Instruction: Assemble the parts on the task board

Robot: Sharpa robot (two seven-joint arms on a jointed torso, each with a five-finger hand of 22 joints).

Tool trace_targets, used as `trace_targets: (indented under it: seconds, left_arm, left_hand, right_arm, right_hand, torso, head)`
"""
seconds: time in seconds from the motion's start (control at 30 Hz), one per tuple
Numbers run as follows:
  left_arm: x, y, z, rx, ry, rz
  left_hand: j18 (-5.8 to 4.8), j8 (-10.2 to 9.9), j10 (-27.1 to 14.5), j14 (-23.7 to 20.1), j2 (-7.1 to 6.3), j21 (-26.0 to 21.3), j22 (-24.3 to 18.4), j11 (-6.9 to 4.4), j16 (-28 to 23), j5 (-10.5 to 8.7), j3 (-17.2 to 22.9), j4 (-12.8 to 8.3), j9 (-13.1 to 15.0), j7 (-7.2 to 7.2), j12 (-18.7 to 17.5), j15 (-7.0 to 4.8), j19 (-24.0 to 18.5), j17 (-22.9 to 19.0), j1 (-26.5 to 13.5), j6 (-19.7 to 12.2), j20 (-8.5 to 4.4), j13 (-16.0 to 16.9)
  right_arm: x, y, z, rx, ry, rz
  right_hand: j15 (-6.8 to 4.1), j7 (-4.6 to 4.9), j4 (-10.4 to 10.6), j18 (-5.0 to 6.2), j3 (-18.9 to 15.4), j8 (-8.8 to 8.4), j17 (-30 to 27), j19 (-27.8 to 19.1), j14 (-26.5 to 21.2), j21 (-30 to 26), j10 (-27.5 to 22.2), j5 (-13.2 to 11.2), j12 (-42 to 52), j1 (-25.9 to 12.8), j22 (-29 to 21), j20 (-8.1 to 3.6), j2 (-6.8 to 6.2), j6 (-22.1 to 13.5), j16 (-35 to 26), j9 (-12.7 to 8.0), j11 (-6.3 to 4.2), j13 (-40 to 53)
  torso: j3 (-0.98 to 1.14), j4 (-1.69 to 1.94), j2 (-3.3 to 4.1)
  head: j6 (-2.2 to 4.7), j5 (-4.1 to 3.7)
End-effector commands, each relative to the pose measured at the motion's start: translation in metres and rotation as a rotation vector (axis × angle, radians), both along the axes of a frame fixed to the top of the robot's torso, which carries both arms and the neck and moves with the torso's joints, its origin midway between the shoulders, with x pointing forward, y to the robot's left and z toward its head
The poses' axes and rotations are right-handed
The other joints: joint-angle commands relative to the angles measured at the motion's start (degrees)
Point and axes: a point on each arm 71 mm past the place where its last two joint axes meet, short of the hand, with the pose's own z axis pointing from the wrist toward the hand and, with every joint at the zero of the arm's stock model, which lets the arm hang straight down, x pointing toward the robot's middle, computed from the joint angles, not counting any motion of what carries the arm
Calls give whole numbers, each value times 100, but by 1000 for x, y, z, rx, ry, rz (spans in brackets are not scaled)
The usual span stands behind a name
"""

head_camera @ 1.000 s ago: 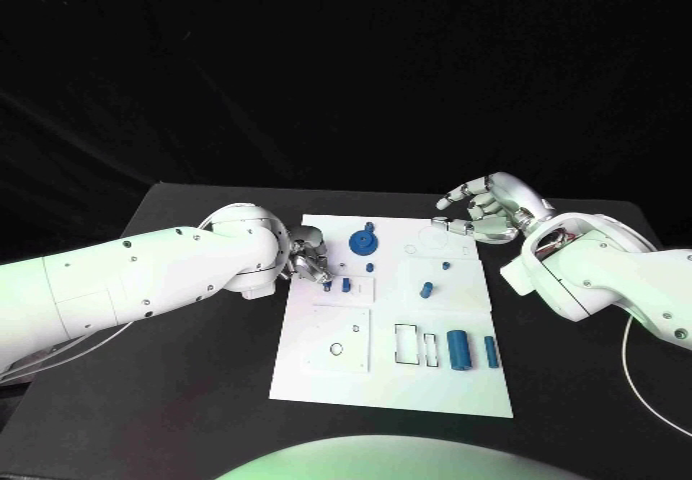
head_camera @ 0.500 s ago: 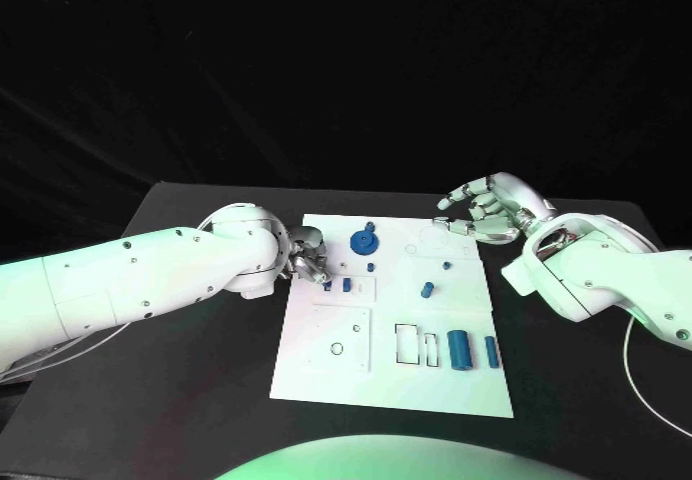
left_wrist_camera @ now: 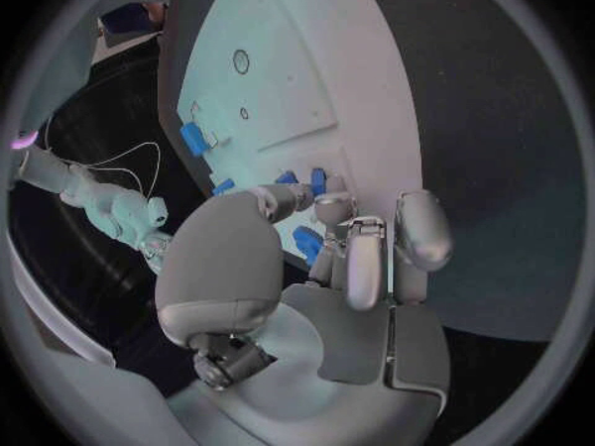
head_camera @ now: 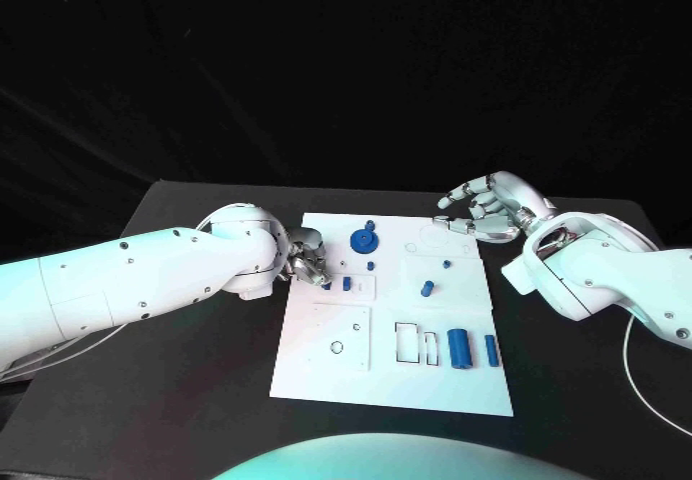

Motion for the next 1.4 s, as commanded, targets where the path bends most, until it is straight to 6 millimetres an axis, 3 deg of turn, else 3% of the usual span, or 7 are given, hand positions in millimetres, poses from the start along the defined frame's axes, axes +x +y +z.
trace_targets:
  seconds: [0.03, 0.5, 1.4]
  left_arm:
    - [-4, -2, -3, 0, 41, -12]
    - [-3, -2, -5, 4, 64, -4]
    - [0, -6, -6, -31, 68, 26]
  left_hand:
    - [-117, 16, 45, 480, -13, 18, 5, -7, 20, 26, 838, -819, -15, -25, 28, -52, 49, 1093, 35, 48, 2, 5]
    - [-118, 20, 40, 480, -17, 20, 8, -9, 20, 33, 851, -820, -14, -28, 13, -54, 51, 1093, 25, 56, -1, -21]
    - [-130, 187, 233, 483, -94, 30, 54, -113, 19, -38, 811, -607, 135, -168, 77, -136, 86, 1095, -596, 233, -75, 121]
  right_arm:
    - [0, 1, 0, -2, -6, 10]
    - [0, 1, 0, -1, -6, 10]
    - [-1, 0, 0, -2, -5, 9]
  right_hand:
    - [-36, -14, -6, 46, 27, 26, 977, 65, 488, -21, -9, -6, -27, -42, 808, -39, -12, -16, -28, 7, -17, 595]
    - [-36, -14, -6, 46, 27, 26, 977, 65, 488, -21, -9, -6, -27, -42, 808, -39, -12, -16, -28, 7, -17, 595]
    - [-39, -14, -5, 52, 48, 39, 958, 53, 484, -50, -22, -8, -46, -32, 791, -42, -15, -25, -35, 10, -18, 577]
  torso:
    - [4, 2, -2]
    - [8, -2, 4]
    - [5, 4, -4]
  head:
    - [-7, -7]
    - [-20, -15]
    - [-52, -75]
